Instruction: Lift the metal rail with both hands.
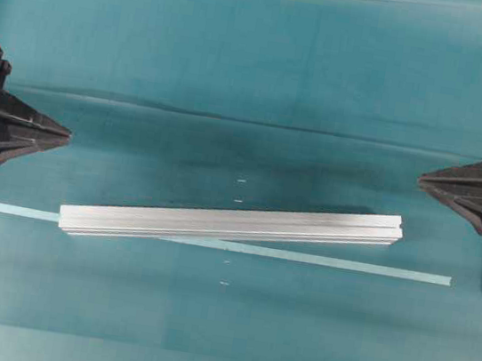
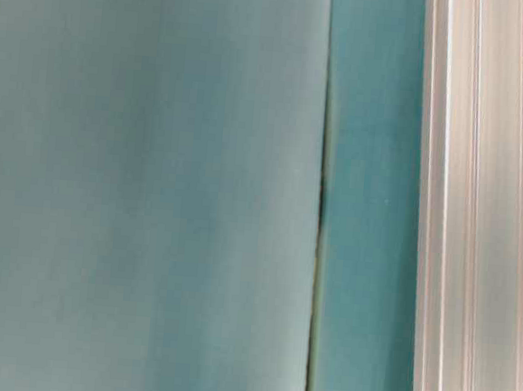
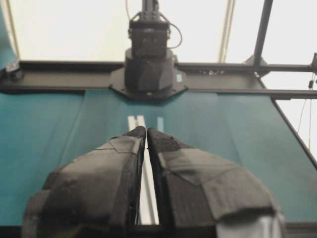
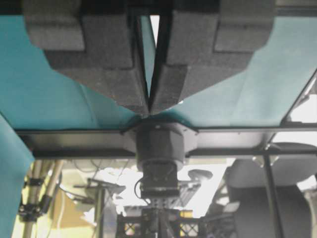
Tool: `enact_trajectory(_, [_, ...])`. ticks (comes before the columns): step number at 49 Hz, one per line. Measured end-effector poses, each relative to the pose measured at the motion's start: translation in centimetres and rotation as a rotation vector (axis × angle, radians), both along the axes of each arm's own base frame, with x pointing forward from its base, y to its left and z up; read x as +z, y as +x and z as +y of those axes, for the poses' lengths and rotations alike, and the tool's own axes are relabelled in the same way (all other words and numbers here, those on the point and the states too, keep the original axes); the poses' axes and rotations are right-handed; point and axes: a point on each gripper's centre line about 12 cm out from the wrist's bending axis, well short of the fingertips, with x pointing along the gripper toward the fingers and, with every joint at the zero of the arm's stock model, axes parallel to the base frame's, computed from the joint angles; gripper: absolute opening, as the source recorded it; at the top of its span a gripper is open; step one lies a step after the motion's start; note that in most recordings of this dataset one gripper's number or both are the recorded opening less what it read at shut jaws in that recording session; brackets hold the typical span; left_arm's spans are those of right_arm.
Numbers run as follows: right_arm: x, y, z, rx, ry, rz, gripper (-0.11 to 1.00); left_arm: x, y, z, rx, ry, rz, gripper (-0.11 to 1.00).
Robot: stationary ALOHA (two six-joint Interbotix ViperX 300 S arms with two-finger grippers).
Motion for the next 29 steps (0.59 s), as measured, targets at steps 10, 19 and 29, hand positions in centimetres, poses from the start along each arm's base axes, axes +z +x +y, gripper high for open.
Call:
enact_trajectory(10, [0.0, 0.2, -0.2, -0.010, 0.138, 0.100, -0.02, 1.9, 0.5, 0.5, 0.018, -0.127, 0.078, -0.04])
enact_trajectory(19, [0.6, 0.2, -0.6, -0.033, 0.179, 0.329, -0.03, 2.7, 1.5, 0.2, 0.013, -0.149, 0.189, -0.05])
enact_trajectory(29, [1.8, 0.1, -1.4, -0.079, 0.196, 0.545, -0.03, 2.8, 3.7, 0.3, 0.028, -0.151, 0.345, -0.05])
